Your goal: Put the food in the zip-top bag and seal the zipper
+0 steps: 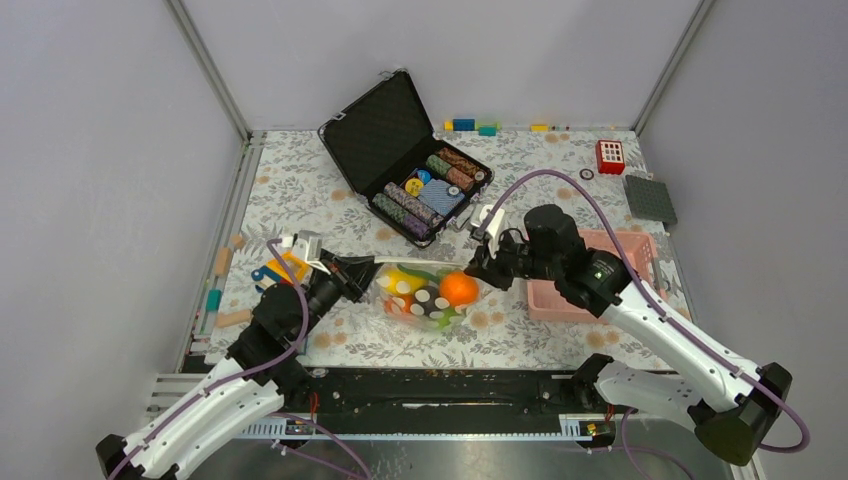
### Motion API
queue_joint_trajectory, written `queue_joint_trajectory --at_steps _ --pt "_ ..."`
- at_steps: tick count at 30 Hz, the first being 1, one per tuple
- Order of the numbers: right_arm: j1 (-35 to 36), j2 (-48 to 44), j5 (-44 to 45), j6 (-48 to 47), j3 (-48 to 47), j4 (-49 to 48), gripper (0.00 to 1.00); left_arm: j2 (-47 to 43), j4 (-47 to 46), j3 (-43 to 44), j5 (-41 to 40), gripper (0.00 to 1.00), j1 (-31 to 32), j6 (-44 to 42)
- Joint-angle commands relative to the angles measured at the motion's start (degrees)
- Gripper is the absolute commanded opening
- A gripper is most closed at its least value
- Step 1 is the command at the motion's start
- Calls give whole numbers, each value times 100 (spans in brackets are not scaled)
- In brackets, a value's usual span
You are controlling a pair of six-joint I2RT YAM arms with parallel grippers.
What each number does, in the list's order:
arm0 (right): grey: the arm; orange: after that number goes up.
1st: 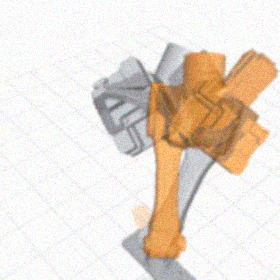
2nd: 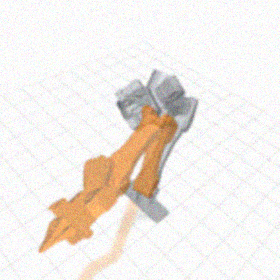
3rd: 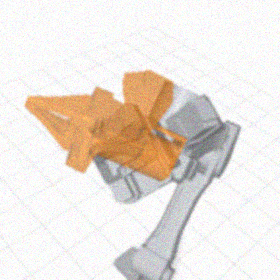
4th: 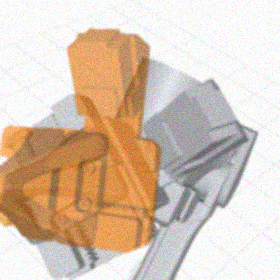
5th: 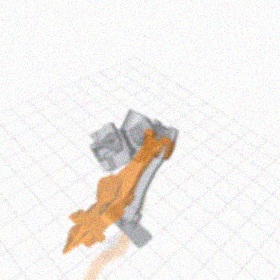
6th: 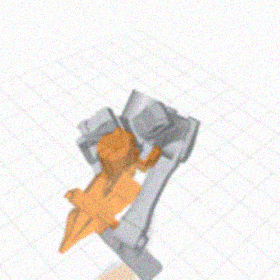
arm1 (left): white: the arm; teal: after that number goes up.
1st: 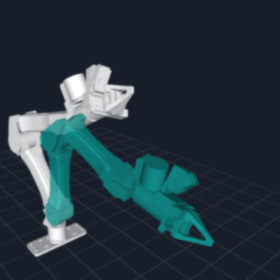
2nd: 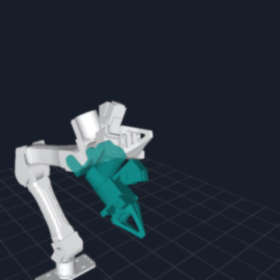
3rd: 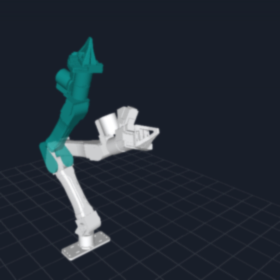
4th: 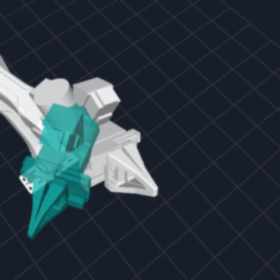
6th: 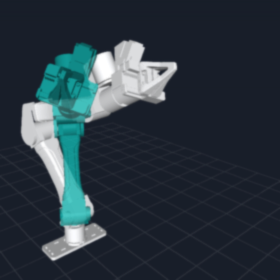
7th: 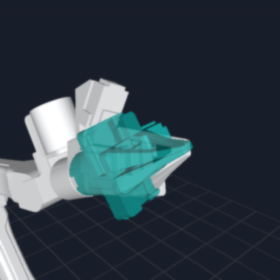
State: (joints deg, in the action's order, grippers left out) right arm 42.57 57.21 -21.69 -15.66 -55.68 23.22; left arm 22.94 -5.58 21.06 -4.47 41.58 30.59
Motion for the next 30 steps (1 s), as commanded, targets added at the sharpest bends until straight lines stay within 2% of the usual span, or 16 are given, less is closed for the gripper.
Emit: queue_joint_trajectory --at_steps 1,4,8,13,14,15,18,23,30 --pt "-330 -339 605 -233 69 946 1 -190 -87 34 -1707 0 -204 -209" --pt "-333 -228 244 -249 -23 912 0 -131 -244 7 -1319 0 -208 -314" --pt "-332 70 -363 -259 -275 910 0 116 -589 147 69 1 -204 -678" --pt "-331 259 -842 -423 -577 912 0 786 -411 927 1413 77 -203 -1287" --pt "-330 277 -952 -467 -624 912 0 919 -253 1159 1753 90 -195 -1532" --pt "-328 288 -1068 -497 -673 907 0 1060 -2 1431 2120 98 -201 -1853" --pt "-332 350 -1330 -553 -816 908 0 1546 1000 2301 2950 99 -195 -2728" --pt "-332 400 -1411 -435 -958 854 0 2581 1950 3275 4394 99 -137 -4086" --pt "-333 397 -1609 -454 -962 850 0 3740 2513 3820 4846 99 58 -5031"
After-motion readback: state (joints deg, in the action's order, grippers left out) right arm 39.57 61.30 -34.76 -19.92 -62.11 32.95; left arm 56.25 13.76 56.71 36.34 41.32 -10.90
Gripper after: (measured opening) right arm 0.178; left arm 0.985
